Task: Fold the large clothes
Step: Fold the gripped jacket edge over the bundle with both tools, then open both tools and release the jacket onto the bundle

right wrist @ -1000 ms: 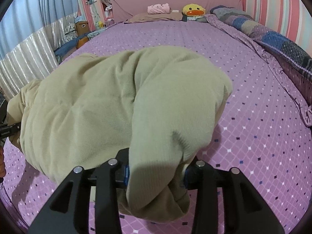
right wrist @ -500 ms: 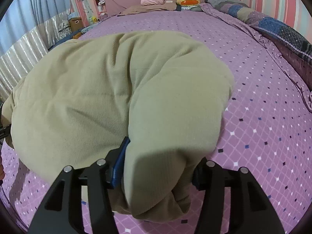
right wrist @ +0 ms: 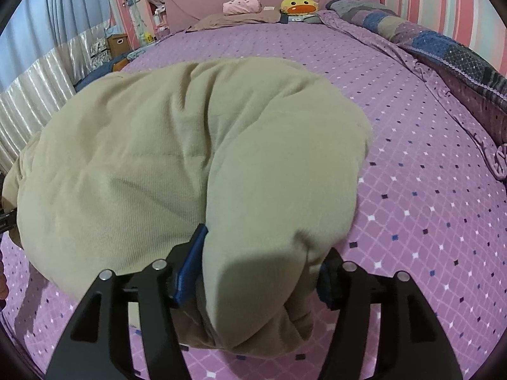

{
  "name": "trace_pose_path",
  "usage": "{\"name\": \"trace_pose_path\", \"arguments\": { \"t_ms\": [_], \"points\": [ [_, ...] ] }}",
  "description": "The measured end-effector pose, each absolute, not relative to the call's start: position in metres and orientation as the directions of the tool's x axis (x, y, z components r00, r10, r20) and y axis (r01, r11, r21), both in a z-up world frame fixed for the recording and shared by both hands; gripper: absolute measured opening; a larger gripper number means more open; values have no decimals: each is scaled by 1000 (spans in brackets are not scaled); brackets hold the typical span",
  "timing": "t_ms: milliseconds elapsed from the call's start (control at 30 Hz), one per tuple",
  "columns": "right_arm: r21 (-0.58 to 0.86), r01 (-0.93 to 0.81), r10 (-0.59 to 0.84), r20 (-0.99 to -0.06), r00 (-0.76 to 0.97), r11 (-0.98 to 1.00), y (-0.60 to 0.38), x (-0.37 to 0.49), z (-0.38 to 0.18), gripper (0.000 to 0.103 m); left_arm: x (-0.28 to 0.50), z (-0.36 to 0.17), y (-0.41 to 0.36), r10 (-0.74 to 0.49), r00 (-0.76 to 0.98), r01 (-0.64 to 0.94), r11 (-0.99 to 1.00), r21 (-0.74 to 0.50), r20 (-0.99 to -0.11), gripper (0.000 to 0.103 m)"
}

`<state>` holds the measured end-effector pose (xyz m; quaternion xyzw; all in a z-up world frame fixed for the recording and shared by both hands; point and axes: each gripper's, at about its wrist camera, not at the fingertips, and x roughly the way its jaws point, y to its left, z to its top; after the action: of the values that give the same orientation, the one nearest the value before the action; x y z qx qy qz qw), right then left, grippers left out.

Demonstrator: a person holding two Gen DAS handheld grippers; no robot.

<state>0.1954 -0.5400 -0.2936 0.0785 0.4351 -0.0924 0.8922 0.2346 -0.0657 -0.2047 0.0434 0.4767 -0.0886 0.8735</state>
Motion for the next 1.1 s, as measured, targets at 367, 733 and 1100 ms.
{"name": "trace_pose_path", "arguments": {
  "t_ms": [367,733,1100],
  "points": [
    [-32,283,-205,-767,608,959,-550,167,-273,89,217,-191,-39,-95,569,146,989,-13,-817,94],
    [-143,305,-307,-736,603,941,-551,165,-273,91,206,-182,-13,-103,615,147,989,-14,-782,100],
    [-63,348,-280,-731,622,936,-570,167,-297,100,211,-221,9,-177,601,186,979,-78,-780,100]
  ]
}}
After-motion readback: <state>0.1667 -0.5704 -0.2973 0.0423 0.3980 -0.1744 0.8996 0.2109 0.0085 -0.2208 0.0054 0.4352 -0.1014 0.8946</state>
